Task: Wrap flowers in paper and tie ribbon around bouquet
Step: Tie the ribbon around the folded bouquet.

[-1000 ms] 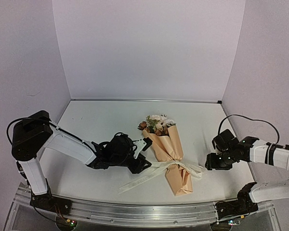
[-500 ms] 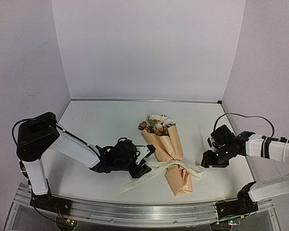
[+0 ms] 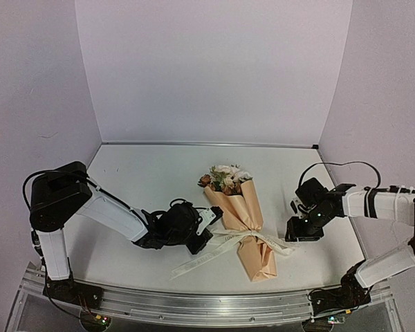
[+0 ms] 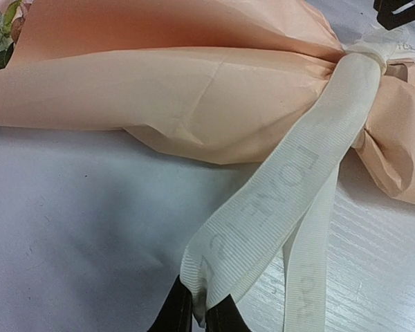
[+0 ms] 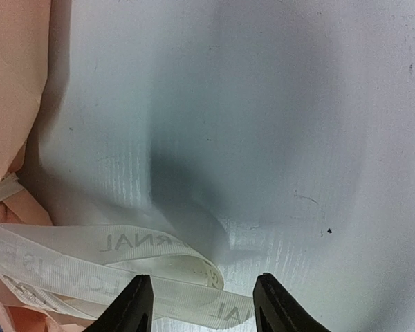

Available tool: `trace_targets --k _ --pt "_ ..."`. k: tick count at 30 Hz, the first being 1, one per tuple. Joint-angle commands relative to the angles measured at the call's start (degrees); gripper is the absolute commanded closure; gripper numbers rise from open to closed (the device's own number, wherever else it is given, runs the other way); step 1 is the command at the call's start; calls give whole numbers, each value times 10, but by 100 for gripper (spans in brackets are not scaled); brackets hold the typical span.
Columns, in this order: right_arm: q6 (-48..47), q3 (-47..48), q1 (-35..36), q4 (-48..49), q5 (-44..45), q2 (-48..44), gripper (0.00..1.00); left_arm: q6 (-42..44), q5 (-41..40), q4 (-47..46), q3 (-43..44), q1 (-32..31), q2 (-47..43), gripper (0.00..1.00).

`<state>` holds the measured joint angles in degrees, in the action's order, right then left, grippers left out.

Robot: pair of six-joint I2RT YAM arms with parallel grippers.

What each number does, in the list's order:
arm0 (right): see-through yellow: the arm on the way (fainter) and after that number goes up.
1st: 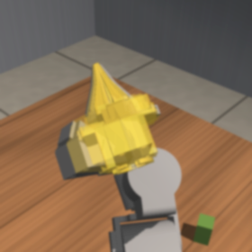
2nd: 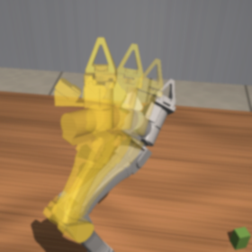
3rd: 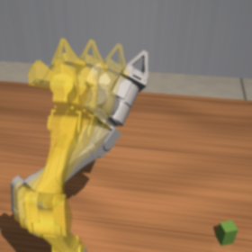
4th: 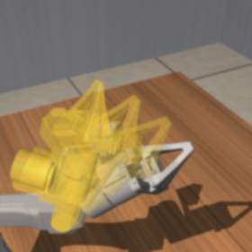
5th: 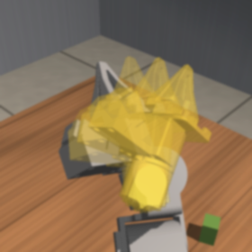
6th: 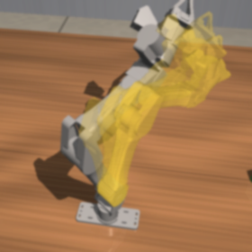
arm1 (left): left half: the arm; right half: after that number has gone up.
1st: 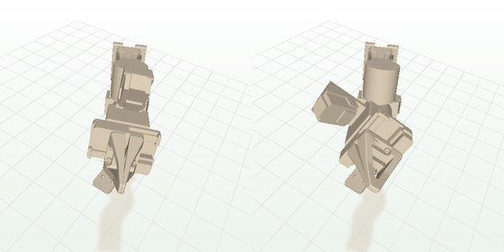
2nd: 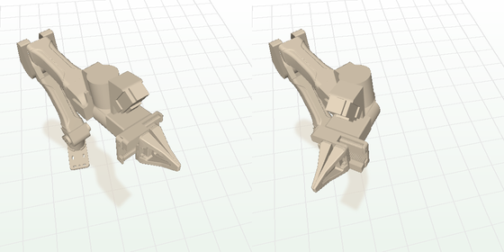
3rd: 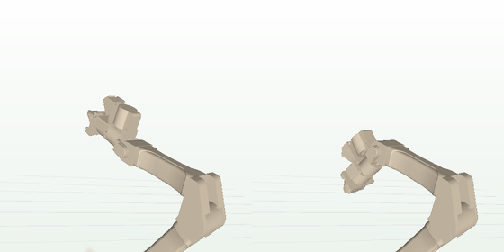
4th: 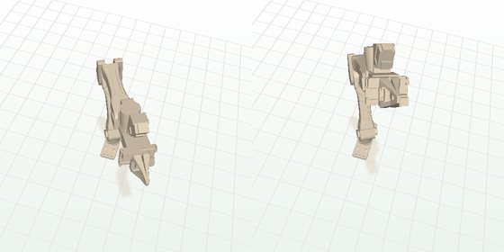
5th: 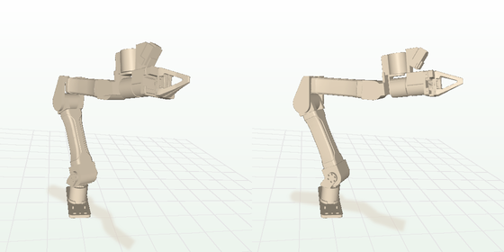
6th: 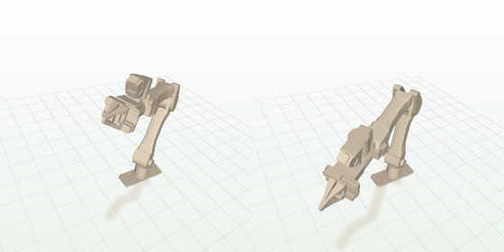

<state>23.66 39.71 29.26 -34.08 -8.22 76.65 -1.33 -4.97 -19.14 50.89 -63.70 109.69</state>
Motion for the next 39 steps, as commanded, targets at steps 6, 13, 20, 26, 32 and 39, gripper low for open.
trace_targets --k 6,13,20,26,32,39 --pt "-27 41 -1 -27 -32 68 51 0 -10 -23 8 2 -5 95" --pt "-26 56 19 -28 -27 105 54 -4 -8 -22 2 9 -13 96" --pt "3 47 38 -22 17 109 68 -8 -7 -28 -18 20 -32 98" --pt "5 51 38 11 42 129 59 -3 1 -27 -32 27 -42 99" --pt "0 57 40 55 -2 145 64 -3 5 -27 -36 39 -49 100" --pt "-1 58 65 63 -22 145 71 3 13 -24 -39 46 -54 100"
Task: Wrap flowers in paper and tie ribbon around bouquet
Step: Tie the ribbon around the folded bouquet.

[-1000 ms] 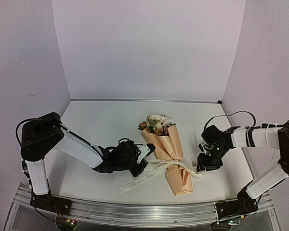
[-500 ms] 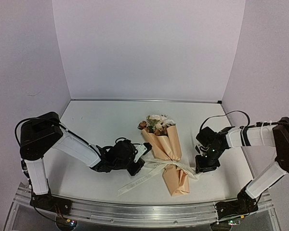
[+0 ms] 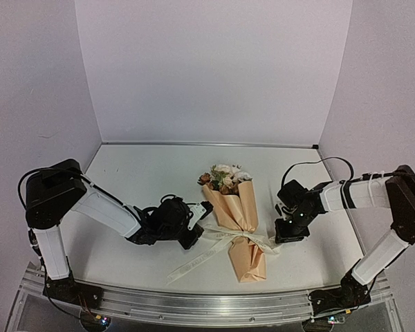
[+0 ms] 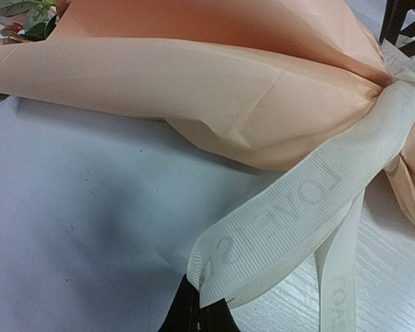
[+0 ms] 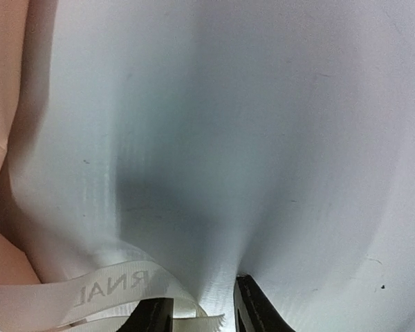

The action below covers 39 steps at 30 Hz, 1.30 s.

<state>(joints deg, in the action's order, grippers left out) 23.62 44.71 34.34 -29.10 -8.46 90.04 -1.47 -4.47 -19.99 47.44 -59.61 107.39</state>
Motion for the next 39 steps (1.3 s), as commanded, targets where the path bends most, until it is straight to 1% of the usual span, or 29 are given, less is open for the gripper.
trace_targets --k 1,3,6,8,16,21,26,33,39 --pt "2 10 16 13 -19 14 73 4 8 -15 -6 6 -31 100" --pt "8 11 16 13 -13 17 80 4 4 -13 -8 9 -34 100" --pt "24 5 16 12 6 15 94 2 -1 -6 -12 16 -39 100" --pt "36 -5 16 11 25 8 100 0 -3 -1 -16 21 -44 100" --pt "110 -47 17 1 109 -50 100 -9 -11 5 -33 30 -57 100" --pt "152 -77 35 3 169 -94 100 -22 -45 11 -41 31 -61 100" --pt "168 -93 55 5 228 -120 100 -56 -75 26 -49 44 -68 100" --pt "183 -112 60 9 260 -136 100 -121 -108 39 -73 71 -82 100" --pt "198 -123 62 9 273 -139 100 -171 -113 47 -92 100 -92 100"
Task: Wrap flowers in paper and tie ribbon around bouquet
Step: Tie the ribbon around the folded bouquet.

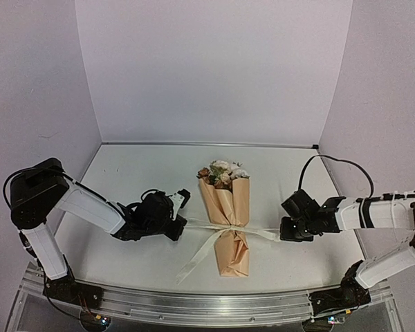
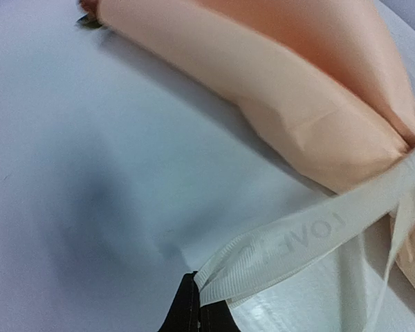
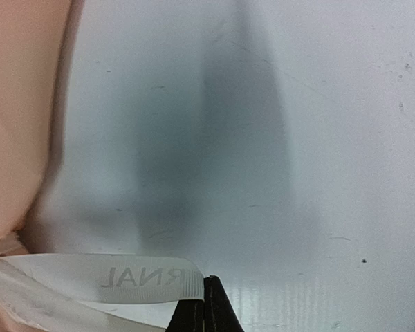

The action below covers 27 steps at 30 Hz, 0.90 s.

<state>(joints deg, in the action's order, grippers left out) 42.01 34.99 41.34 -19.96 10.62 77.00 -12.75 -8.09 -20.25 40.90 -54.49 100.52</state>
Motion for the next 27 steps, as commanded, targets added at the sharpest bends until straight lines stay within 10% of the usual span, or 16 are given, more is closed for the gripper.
trace_targets --k 1,27 --pt "15 -28 -8 -82 84 -10 100 -66 -71 48 -31 58 -26 100" --pt "1 5 -1 -129 83 55 100 -104 7 8 -78 121 -59 100"
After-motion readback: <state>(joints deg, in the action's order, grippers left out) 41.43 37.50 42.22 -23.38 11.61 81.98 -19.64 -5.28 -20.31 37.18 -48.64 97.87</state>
